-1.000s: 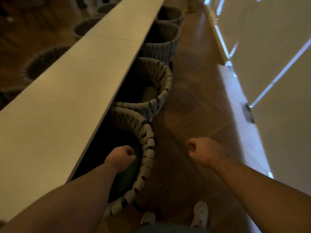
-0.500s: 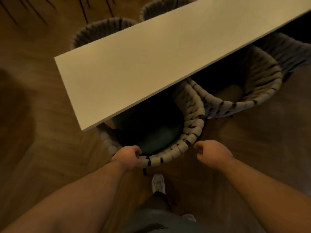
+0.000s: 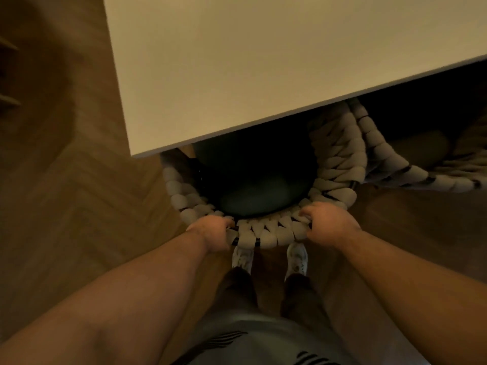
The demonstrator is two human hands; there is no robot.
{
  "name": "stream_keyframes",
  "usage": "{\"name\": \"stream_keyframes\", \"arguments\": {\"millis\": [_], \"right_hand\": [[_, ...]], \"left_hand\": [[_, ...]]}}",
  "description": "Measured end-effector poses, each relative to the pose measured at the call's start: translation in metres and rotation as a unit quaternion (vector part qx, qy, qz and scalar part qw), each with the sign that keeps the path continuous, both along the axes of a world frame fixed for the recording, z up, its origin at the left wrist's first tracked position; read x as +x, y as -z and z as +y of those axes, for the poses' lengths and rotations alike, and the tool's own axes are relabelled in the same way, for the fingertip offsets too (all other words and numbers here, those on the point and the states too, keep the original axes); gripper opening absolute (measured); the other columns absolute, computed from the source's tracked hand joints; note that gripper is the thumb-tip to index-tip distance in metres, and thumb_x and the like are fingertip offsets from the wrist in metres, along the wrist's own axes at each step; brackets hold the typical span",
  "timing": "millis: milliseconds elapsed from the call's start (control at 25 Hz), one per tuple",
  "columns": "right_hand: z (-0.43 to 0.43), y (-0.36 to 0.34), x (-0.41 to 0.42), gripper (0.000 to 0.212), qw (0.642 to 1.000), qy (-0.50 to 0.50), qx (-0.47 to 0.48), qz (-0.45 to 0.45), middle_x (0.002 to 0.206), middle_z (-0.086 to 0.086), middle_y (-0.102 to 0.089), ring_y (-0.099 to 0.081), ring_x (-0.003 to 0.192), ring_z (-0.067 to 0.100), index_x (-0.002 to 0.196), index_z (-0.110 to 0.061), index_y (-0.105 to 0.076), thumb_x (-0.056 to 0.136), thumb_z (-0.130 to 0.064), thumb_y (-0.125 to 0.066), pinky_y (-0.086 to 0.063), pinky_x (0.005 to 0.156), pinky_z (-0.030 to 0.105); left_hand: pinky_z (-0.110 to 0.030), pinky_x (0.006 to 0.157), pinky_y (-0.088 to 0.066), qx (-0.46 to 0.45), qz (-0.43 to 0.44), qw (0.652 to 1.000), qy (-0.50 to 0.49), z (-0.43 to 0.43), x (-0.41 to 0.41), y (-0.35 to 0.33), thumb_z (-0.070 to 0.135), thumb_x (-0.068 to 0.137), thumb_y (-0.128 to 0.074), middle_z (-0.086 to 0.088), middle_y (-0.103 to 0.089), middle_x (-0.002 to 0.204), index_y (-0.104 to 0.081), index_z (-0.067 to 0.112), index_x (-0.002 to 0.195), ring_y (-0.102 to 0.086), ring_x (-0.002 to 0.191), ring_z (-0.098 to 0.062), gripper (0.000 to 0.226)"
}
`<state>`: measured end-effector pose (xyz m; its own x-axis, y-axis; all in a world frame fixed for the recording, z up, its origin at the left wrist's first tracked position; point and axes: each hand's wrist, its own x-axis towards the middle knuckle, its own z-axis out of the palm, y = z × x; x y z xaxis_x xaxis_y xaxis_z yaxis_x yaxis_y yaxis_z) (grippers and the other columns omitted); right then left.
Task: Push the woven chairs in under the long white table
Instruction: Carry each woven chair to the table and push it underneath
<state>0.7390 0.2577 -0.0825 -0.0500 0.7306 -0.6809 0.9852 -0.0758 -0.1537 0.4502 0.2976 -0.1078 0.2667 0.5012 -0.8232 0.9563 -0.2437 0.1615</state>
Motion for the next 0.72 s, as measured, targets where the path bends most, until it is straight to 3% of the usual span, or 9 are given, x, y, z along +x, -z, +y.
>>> {"name": "stream_keyframes", "arguments": {"millis": [160,280,400,560,720], "right_hand": [[0.015,0.035,0.014,0.072,0.991,-0.114,-0.060,-0.038,0.149,-0.005,-0.053,-0.051,0.135,0.021,0.155,-0.039,-0.044,0.090,-0.050,-0.073,-0.037,0.119,0.047],[0.016,0.057,0.020,0.069,0.971,-0.212,-0.085,-0.077,0.150,-0.006,-0.053,-0.050,0.138,0.021,0.155,-0.042,-0.041,0.092,-0.051,-0.068,-0.025,0.125,0.051],[0.020,0.069,0.026,0.066,0.960,-0.250,-0.079,-0.096,0.147,-0.008,-0.057,-0.054,0.134,0.020,0.156,-0.043,-0.039,0.096,-0.034,-0.065,-0.030,0.124,0.048],[0.025,0.076,0.024,0.071,0.954,-0.256,-0.088,-0.132,0.153,-0.008,-0.054,-0.052,0.137,0.022,0.162,-0.047,-0.027,0.100,-0.031,-0.058,-0.032,0.122,0.050],[0.010,0.082,0.005,0.070,0.954,-0.254,-0.087,-0.131,0.150,-0.006,-0.056,-0.056,0.133,0.025,0.162,-0.049,-0.025,0.102,-0.026,-0.054,-0.038,0.116,0.052]], "left_hand": [[-0.047,0.125,-0.025,0.010,0.070,0.993,0.096,-0.006,0.010,0.018,0.037,0.097,-0.059,0.000,-0.057,0.148,-0.042,0.033,0.155,-0.051,0.137,-0.025,0.060],[-0.049,0.122,-0.027,0.004,0.112,0.986,0.121,-0.004,0.017,0.033,0.034,0.097,-0.059,0.001,-0.060,0.144,-0.049,0.034,0.149,-0.053,0.135,-0.024,0.052],[-0.050,0.117,-0.034,0.011,0.130,0.983,0.130,-0.005,0.015,0.044,0.032,0.096,-0.058,0.003,-0.064,0.137,-0.053,0.035,0.145,-0.056,0.129,-0.023,0.049],[-0.048,0.110,-0.038,0.042,0.127,0.984,0.113,-0.011,0.014,0.034,0.032,0.097,-0.057,0.003,-0.065,0.109,-0.062,0.031,0.127,-0.062,0.111,-0.023,0.031],[-0.049,0.112,-0.036,0.037,0.128,0.984,0.115,-0.020,-0.002,0.030,0.033,0.099,-0.056,0.001,-0.067,0.112,-0.063,0.029,0.128,-0.062,0.111,-0.023,0.030]]}}
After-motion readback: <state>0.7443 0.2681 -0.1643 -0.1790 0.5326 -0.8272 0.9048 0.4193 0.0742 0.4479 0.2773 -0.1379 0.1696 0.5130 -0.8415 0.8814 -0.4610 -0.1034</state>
